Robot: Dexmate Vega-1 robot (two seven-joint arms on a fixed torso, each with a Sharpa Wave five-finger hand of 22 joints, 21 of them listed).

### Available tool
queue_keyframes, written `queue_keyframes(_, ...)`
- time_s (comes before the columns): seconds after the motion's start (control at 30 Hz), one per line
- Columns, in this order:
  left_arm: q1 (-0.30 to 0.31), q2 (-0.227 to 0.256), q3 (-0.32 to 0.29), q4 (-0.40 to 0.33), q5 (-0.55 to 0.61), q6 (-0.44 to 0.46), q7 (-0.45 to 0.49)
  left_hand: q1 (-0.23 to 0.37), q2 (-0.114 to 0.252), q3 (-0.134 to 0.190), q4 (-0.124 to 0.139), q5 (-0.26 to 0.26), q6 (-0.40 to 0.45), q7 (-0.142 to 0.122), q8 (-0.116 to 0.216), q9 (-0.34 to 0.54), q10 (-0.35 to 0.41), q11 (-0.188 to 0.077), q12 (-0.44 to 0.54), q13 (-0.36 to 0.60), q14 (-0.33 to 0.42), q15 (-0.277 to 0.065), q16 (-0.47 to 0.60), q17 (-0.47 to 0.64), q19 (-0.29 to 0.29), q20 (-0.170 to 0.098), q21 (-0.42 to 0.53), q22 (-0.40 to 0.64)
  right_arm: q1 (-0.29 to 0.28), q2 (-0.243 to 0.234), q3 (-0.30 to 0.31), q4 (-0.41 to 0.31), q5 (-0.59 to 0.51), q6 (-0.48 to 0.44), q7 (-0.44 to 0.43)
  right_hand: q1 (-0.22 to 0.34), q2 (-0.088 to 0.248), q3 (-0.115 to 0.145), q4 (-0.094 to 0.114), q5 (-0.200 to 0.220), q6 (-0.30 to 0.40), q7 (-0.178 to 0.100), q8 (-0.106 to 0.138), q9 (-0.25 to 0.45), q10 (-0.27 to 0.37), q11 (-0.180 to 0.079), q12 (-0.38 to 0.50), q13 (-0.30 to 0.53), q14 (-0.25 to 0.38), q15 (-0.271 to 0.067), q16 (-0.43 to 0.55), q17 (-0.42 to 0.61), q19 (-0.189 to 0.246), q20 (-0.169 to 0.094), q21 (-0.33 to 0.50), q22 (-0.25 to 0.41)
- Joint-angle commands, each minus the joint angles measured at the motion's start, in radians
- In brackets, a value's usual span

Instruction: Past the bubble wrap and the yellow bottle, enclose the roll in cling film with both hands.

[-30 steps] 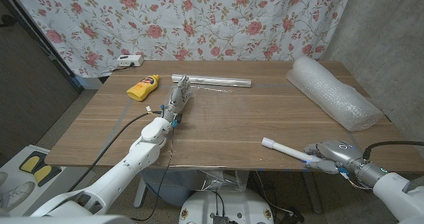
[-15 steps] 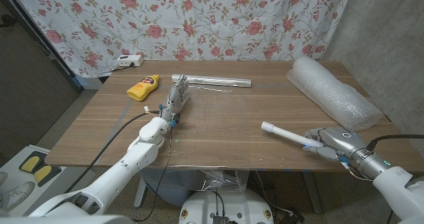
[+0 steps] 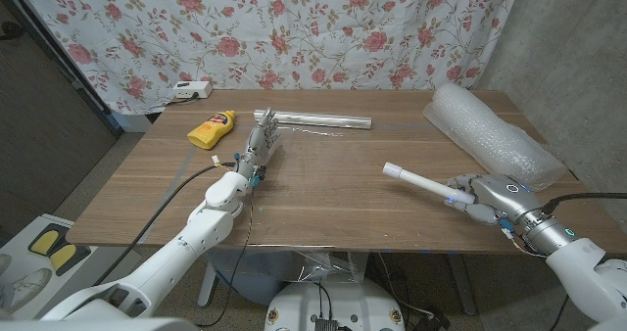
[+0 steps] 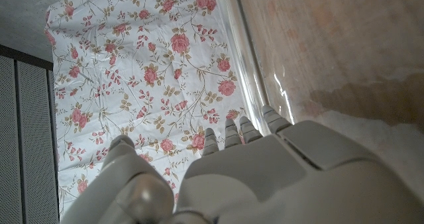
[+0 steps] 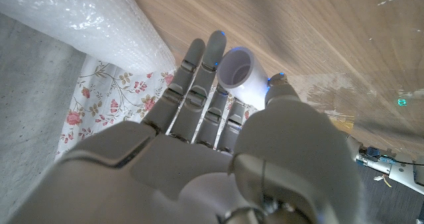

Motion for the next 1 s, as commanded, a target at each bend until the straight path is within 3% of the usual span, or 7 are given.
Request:
queue_keyframes(0.03, 0.003, 0.004, -0.003, -0.014, 0.008, 0.006, 0.017, -0.005, 0.003, -0.002, 0.001, 0.004, 0.005, -0.002, 0.004, 0.002, 0.006, -0.005, 0.006, 0.002, -0.003, 0.0, 0.01, 0.002, 0.002, -0.005, -0.002, 0.003, 0.05, -0.03, -0.018, 0.042, 0.024, 0.021, -0.058, 0.056, 0.044, 0.31, 0.119, -0.001, 0.018, -0.004, -0.002, 0.004, 0.043, -0.035, 0.005, 0.002, 0.013, -0.09, 0.007, 0.006, 0.0, -0.087, 0.012, 0.005)
queue_keyframes(0.57, 0.013, 0.036, -0.007, -0.075, 0.026, 0.035, 0.038, -0.007, 0.006, -0.003, 0.002, 0.004, 0.008, 0.002, 0.004, 0.002, 0.008, -0.006, 0.007, 0.002, -0.003, 0.0, 0.009, 0.002, 0.002, -0.005, -0.002, 0.003, 0.087, -0.062, -0.042, 0.075, 0.024, 0.014, -0.119, 0.056, 0.041, 0.316, 0.117, -0.006, 0.03, -0.002, -0.017, 0.001, 0.056, -0.031, 0.005, -0.01, 0.023, -0.09, 0.004, 0.027, -0.006, -0.089, 0.041, 0.015)
queue_keyframes(1.0, 0.003, 0.041, -0.011, -0.063, 0.019, 0.026, 0.015, 0.001, 0.022, 0.005, -0.001, 0.004, 0.012, 0.009, 0.005, 0.002, 0.014, -0.002, 0.009, 0.002, -0.003, 0.002, 0.009, 0.001, 0.006, -0.015, -0.001, 0.003, 0.096, -0.091, -0.065, 0.074, 0.017, -0.017, -0.117, 0.053, 0.04, 0.319, 0.118, -0.008, 0.038, -0.001, -0.027, 0.001, 0.057, -0.029, 0.005, -0.011, 0.027, -0.09, 0.0, 0.04, -0.013, -0.09, 0.06, 0.021)
